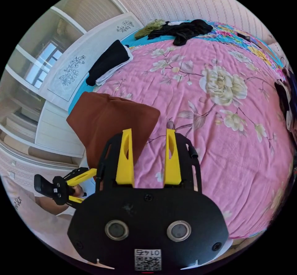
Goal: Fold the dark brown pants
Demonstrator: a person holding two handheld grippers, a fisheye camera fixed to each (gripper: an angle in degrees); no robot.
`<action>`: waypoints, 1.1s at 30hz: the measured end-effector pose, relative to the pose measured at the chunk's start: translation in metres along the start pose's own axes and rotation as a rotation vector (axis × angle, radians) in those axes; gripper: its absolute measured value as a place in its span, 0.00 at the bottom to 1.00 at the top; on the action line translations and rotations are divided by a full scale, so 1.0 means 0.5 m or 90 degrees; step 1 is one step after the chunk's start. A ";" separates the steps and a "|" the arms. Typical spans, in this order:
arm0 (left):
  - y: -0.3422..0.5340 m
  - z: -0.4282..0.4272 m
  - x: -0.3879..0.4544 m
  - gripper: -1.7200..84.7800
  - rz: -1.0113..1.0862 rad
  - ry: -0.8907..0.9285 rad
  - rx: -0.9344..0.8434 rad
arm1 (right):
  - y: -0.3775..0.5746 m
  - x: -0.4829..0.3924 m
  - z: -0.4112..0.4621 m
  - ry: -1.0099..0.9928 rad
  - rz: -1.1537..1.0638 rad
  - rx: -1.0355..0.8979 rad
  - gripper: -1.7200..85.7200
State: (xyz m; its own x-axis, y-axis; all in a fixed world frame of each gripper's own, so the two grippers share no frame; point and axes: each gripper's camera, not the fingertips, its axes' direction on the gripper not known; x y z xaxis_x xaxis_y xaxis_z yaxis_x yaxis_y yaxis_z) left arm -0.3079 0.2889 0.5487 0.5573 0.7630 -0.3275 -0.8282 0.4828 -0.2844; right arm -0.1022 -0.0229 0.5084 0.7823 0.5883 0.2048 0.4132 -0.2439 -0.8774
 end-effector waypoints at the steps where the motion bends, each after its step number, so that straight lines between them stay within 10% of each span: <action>1: -0.007 0.006 0.007 0.22 -0.004 -0.025 -0.017 | 0.005 0.017 0.025 -0.027 0.020 -0.014 0.20; 16: -0.079 -0.088 0.006 0.08 0.053 0.084 -0.036 | 0.119 0.274 0.002 -0.378 0.097 -0.029 0.05; 33: -0.118 -0.106 0.163 0.08 0.174 0.474 0.035 | 0.506 0.537 -0.264 -0.291 0.238 0.124 0.06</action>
State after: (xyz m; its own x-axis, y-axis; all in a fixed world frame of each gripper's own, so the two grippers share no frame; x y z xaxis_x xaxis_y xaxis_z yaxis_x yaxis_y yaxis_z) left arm -0.2102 0.2999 0.4912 0.2112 0.3791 -0.9009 -0.9319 0.3560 -0.0687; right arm 0.2740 -0.0282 0.3988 0.5611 0.7715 -0.3000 0.0232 -0.3769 -0.9259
